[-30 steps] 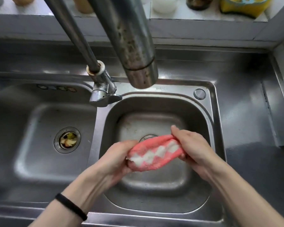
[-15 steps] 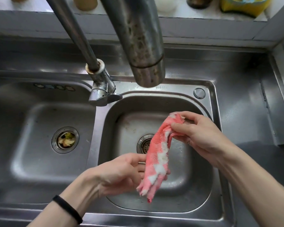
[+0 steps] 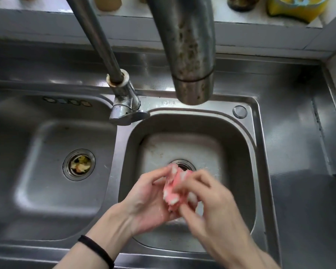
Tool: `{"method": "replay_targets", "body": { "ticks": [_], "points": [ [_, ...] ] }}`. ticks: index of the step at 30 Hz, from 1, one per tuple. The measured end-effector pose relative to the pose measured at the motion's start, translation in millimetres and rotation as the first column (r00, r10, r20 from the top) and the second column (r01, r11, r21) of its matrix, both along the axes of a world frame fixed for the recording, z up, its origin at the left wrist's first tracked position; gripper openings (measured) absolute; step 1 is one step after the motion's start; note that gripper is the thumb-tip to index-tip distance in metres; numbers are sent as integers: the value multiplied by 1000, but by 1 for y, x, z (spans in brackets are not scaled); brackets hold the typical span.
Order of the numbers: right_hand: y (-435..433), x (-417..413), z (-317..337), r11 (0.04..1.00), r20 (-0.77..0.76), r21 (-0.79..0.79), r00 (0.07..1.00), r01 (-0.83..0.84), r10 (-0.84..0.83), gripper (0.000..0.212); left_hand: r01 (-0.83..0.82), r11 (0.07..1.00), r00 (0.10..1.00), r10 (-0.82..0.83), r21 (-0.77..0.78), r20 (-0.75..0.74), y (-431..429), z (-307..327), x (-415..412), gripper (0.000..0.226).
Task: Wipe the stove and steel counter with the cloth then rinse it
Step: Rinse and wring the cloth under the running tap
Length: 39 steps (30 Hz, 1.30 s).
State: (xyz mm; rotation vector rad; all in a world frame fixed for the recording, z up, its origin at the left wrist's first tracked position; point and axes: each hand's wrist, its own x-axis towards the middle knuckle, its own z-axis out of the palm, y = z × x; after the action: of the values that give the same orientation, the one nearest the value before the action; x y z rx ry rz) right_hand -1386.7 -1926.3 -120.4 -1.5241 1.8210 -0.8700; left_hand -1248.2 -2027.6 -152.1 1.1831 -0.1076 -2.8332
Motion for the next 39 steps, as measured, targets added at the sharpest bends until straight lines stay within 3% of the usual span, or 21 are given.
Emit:
{"method": "replay_targets", "body": {
  "ticks": [2, 5, 7, 9, 11, 13, 16, 20, 22, 23, 25, 27, 28, 30, 32, 33, 34, 36, 37, 39],
  "points": [
    [15, 8, -3, 998, 32, -11, 997, -67, 67, 34, 82, 996, 996, -81, -37, 26, 0, 0, 1, 32],
    [24, -2, -3, 994, 76, -101, 997, 34, -27, 42, 142, 987, 988, -137, -70, 71, 1, -2, 6, 30],
    [24, -17, -1, 994, -20, -93, 998, 55, -57, 62, 155, 985, 987, -151, -80, 49, -1, 0, 10, 24],
    [22, -24, -2, 996, -181, -14, 980, -86, 82, 85, 226, 971, 972, -230, -81, -43, -5, 8, 10, 24],
    [18, -24, -7, 955, -286, 82, 912, -284, 295, 94, 330, 937, 935, -341, -116, -94, -9, 15, 7, 19],
    [11, -25, -13, 899, -278, 163, 856, -406, 437, 89, 428, 888, 890, -446, -169, -90, -15, 20, 3, 15],
    [-2, -36, -9, 854, -138, 250, 856, -457, 499, 61, 562, 780, 811, -585, -274, -2, -26, 24, 2, 15],
    [-15, -45, 2, 833, -42, 288, 863, -472, 503, 24, 724, 551, 650, -746, -415, 146, -27, 26, 4, 20],
    [-18, -43, 5, 818, -21, 379, 880, -432, 475, 24, 778, 389, 567, -772, -493, 286, -25, 26, 2, 22],
    [-20, -41, 6, 817, -10, 403, 891, -412, 454, 31, 810, 257, 506, -761, -527, 407, -25, 25, 1, 21],
    [-23, -36, 5, 812, 69, 406, 900, -419, 430, 39, 837, -111, 352, -638, -535, 684, -26, 21, -1, 30],
    [-27, -32, 0, 776, 350, 462, 893, -428, 284, 38, 771, -408, 303, -441, -489, 845, -22, 17, -3, 29],
    [-30, -32, -3, 753, 505, 515, 854, -410, 120, 36, 739, -487, 324, -350, -466, 879, -18, 15, -4, 31],
    [-34, -35, -10, 642, 658, 664, 706, -383, -260, 23, 687, -578, 408, -195, -441, 892, -11, 10, -3, 40],
    [-35, -39, -18, 510, 684, 728, 452, -457, -572, 14, 629, -641, 508, -90, -440, 857, -6, 3, -4, 45],
    [-35, -40, -20, 494, 668, 727, 328, -476, -668, 16, 604, -661, 549, -59, -445, 833, -3, -1, -4, 46],
    [-34, -39, -22, 497, 652, 730, 260, -469, -712, 19, 598, -668, 567, -38, -443, 823, 0, -4, -5, 46],
    [-29, -35, -21, 526, 661, 740, 308, -420, -684, 24, 637, -644, 532, -31, -424, 846, 4, -10, -4, 43],
    [-26, -32, -19, 557, 669, 744, 410, -369, -620, 23, 665, -613, 498, -61, -427, 865, 3, -11, -3, 39],
    [-14, -28, -12, 664, 569, 717, 728, -212, -382, 23, 708, -487, 466, -222, -511, 857, -4, -7, -2, 24]
  ]
}}
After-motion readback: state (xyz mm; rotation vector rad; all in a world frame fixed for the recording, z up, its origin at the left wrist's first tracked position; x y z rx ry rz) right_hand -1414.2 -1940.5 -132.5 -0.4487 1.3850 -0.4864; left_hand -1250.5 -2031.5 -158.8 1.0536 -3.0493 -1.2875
